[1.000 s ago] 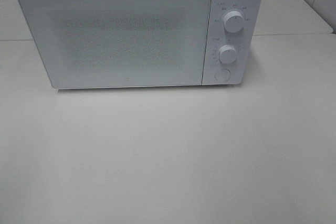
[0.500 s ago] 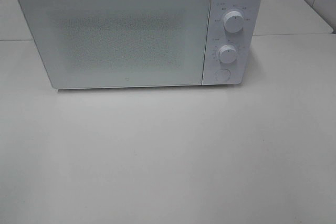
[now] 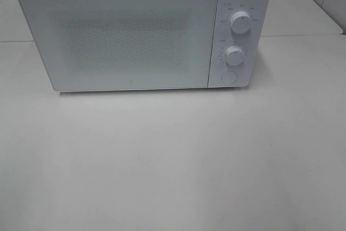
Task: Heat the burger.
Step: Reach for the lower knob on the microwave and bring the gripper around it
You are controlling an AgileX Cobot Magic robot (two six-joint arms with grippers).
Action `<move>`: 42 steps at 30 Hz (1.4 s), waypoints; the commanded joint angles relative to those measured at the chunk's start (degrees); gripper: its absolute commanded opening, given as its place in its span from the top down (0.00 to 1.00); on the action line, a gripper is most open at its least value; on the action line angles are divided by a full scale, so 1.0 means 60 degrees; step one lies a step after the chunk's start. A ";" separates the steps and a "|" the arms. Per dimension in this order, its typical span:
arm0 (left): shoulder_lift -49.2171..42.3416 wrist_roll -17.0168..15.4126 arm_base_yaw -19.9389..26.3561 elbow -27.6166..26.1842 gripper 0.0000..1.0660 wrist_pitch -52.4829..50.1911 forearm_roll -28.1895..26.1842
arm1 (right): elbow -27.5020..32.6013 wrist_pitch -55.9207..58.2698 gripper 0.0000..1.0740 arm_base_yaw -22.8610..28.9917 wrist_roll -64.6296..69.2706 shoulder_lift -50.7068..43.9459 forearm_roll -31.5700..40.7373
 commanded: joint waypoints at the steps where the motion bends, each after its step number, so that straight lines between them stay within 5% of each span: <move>1: -0.0220 -0.0115 -0.0067 0.0029 1.00 -0.0153 -0.0019 | 0.0019 0.0019 0.42 0.0000 -0.0086 -0.0201 -0.0010; 42: -0.0220 -0.0172 -0.0067 0.0029 1.00 -0.0153 -0.0019 | 0.0019 0.0019 0.42 0.0000 -0.0086 -0.0201 -0.0010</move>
